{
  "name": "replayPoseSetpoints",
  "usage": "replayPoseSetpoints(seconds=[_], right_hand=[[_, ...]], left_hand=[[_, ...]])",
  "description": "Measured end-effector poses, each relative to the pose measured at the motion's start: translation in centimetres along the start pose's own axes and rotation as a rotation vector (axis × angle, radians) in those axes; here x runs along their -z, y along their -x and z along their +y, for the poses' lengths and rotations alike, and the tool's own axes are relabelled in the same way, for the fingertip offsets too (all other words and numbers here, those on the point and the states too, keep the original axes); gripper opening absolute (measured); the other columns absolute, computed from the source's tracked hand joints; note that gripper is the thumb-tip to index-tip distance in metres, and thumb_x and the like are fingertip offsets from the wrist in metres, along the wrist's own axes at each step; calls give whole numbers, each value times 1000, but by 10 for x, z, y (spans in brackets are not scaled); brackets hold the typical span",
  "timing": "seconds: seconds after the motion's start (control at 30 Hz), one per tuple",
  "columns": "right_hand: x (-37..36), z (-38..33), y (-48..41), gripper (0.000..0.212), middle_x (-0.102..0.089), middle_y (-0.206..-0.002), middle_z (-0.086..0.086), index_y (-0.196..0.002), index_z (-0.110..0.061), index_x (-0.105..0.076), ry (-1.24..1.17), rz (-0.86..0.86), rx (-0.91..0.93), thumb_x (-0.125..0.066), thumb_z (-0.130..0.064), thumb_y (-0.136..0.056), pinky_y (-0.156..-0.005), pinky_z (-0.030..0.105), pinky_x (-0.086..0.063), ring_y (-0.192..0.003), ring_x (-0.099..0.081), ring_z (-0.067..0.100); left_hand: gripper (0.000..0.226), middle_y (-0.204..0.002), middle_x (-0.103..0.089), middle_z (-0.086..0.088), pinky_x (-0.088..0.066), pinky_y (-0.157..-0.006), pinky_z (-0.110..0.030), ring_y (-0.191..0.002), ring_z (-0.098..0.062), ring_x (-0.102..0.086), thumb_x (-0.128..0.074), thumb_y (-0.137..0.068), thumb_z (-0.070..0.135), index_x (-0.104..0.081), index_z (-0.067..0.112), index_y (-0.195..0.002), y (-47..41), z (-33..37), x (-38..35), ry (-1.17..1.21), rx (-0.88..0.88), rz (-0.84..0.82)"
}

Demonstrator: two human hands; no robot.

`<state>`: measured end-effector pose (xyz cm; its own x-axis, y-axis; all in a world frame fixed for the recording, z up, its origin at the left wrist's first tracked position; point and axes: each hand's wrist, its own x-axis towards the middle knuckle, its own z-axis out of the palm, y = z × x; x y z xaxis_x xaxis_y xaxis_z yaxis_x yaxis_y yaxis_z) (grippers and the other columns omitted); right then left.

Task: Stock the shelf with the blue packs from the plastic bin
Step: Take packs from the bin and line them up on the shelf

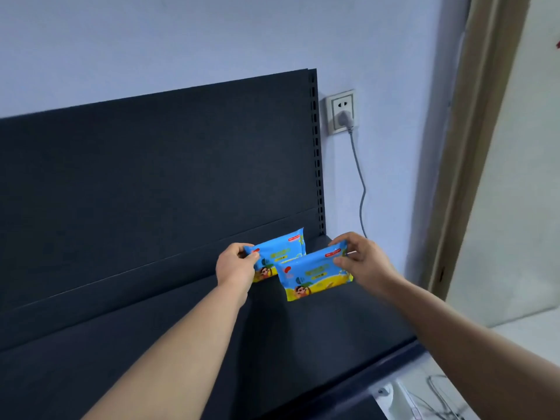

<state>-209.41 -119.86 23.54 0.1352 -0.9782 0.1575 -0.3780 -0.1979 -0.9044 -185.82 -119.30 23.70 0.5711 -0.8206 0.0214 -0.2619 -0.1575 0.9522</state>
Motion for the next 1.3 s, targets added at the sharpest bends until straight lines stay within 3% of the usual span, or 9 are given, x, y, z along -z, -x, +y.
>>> replayPoseSetpoints(seconds=[0.13, 0.33, 0.53, 0.7, 0.83, 0.93, 1.0, 1.1, 1.3], right_hand=[[19, 8, -39, 31, -66, -86, 1, -87, -33, -63, -44, -99, 6, -61, -2, -85, -59, 34, -47, -72, -61, 15], [18, 22, -88, 34, -66, -94, 13, -86, -34, -64, -80, -147, 10, -62, 0, -85, -76, 47, -54, -91, -64, 33], [5, 27, -119, 27, -63, -88, -2, -102, -26, -66, -51, -154, 42, -66, -5, -85, -63, 16, -50, -84, -62, 11], [-17, 33, -137, 28, -66, -86, -3, -105, -25, -65, -76, -77, 0, -66, -6, -84, -63, 27, -51, -82, -65, 15], [-32, 34, -147, 29, -66, -88, -5, -105, -30, -59, -55, -16, -39, -66, -12, -84, -71, 38, -55, -84, -65, 16], [-37, 33, -149, 37, -58, -98, -9, -114, -23, -51, -30, 77, -58, -71, -19, -82, -75, 30, -47, -91, -59, 12], [-39, 36, -149, 44, -54, -110, -6, -119, -18, -48, 41, 74, -63, -70, -28, -82, -79, 30, -45, -96, -56, 14], [-44, 42, -147, 41, -52, -121, -3, -125, -16, -45, 54, -62, -91, -61, -30, -90, -80, 31, -45, -98, -54, 14], [-44, 43, -146, 40, -52, -122, -1, -126, -16, -45, 114, -87, -56, -59, -29, -91, -75, 28, -41, -99, -54, 14]], left_hand=[[11, -99, -66, -2, -49, -56, -24, -85, -15, -65, -64, -90, 9, -64, 20, -89, -23, 16, -39, -16, -8, 10], [13, -96, -67, 0, -45, -52, -19, -84, -12, -65, -67, -87, 8, -64, 20, -90, -40, 17, -69, 0, -11, 120], [20, -85, -67, 8, -42, -60, -14, -80, -7, -63, -77, -77, 11, -63, 22, -85, -47, 14, -75, -29, -63, 267], [21, -89, -69, 0, -55, -80, -31, -84, -16, -67, -66, -84, 4, -57, 23, -81, -53, 9, -77, 65, -27, 349], [15, -93, -67, -1, -58, -78, -37, -86, -13, -66, -64, -89, 33, -58, 19, -88, -39, 5, -71, 264, 14, 251], [36, -96, -64, 11, -51, -79, -25, -90, -6, -63, -76, -77, 41, -57, 21, -101, -35, -1, -70, -54, -14, 64], [43, -99, -62, 13, -48, -79, -23, -92, -7, -61, -79, -74, 38, -56, 23, -107, -36, -5, -75, -236, -25, 57], [36, -100, -63, 8, -49, -74, -26, -90, -10, -61, -74, -79, 39, -57, 19, -104, -36, -6, -83, -301, -16, 83], [32, -89, -58, 8, -45, -66, -26, -81, -9, -56, -68, -84, 41, -57, 13, -95, -35, 1, -91, -308, 18, 135]])
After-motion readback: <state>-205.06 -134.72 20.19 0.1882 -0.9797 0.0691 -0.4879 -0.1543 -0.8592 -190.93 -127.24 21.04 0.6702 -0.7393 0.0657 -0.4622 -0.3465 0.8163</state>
